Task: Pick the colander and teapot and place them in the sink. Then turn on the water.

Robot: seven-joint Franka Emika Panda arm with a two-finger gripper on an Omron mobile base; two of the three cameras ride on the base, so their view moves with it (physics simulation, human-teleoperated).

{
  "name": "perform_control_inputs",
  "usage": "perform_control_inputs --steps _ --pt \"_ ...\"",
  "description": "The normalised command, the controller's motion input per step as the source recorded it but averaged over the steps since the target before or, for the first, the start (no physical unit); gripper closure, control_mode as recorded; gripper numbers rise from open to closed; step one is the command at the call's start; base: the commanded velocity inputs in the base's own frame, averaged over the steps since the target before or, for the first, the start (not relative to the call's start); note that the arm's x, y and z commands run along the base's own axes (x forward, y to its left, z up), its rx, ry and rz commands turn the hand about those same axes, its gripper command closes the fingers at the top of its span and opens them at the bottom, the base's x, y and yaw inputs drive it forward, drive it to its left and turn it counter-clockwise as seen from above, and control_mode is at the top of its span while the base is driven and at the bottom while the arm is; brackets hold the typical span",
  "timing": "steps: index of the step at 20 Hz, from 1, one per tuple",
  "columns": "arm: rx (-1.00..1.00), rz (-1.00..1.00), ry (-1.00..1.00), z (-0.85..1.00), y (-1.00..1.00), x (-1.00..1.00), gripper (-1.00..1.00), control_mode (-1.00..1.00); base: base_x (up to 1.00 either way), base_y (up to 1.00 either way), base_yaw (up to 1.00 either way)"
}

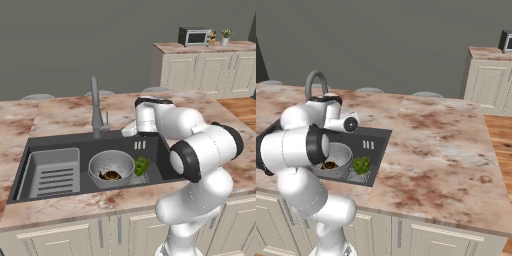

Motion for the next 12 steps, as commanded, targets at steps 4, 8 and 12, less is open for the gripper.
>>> perform_control_inputs --steps 4,8,12 --pt "0.03 -0.08 -0.02 0.0 0.0 0.1 -1.0 -1.0 0.0 0.0 0.0" --pt "0.04 -0.06 -0.03 0.0 0.0 0.06 -1.0 -1.0 0.0 0.0 0.0" --pt "0.04 -0.06 -0.05 0.0 0.0 0.05 -1.0 -1.0 0.0 0.0 0.0"
